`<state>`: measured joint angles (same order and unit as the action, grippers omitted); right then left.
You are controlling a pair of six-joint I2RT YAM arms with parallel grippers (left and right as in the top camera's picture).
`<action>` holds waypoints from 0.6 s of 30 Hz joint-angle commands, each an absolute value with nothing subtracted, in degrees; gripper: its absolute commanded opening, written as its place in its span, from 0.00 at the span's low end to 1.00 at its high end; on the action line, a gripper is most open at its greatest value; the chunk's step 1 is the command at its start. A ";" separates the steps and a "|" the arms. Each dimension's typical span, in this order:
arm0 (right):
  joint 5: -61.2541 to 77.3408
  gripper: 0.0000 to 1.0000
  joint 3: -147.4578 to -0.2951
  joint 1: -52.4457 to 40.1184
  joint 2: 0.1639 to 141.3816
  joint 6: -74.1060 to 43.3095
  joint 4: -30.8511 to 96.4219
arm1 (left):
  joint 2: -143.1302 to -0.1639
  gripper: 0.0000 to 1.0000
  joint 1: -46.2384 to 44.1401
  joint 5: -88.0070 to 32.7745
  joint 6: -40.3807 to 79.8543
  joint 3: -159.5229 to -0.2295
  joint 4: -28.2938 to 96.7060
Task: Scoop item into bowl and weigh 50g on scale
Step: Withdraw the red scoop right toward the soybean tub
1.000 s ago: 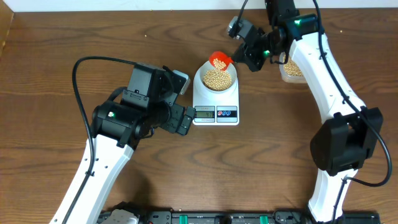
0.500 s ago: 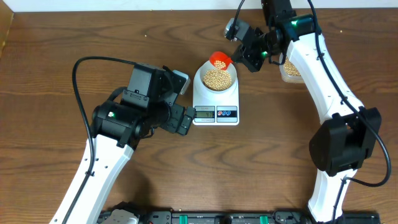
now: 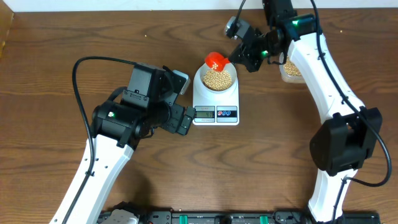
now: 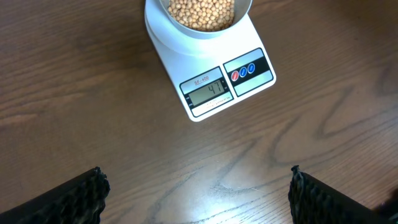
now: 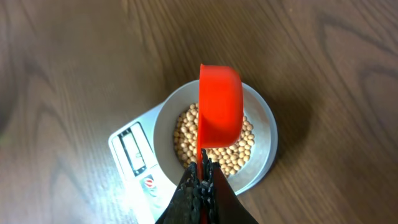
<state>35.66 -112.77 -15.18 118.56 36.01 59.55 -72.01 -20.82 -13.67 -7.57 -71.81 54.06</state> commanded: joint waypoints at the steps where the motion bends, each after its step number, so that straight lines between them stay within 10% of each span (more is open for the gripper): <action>1: 41.15 0.01 -113.99 -12.93 118.52 32.77 59.96 | -72.34 0.95 -20.58 -14.35 -8.12 -71.75 54.39; 18: 59.16 0.01 -113.93 -4.14 118.52 31.29 63.77 | -72.34 0.95 -20.58 -14.35 -8.12 -71.75 54.39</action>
<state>53.65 -112.77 -4.19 118.56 31.88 63.48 -72.01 -20.82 -13.67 -7.57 -71.81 54.06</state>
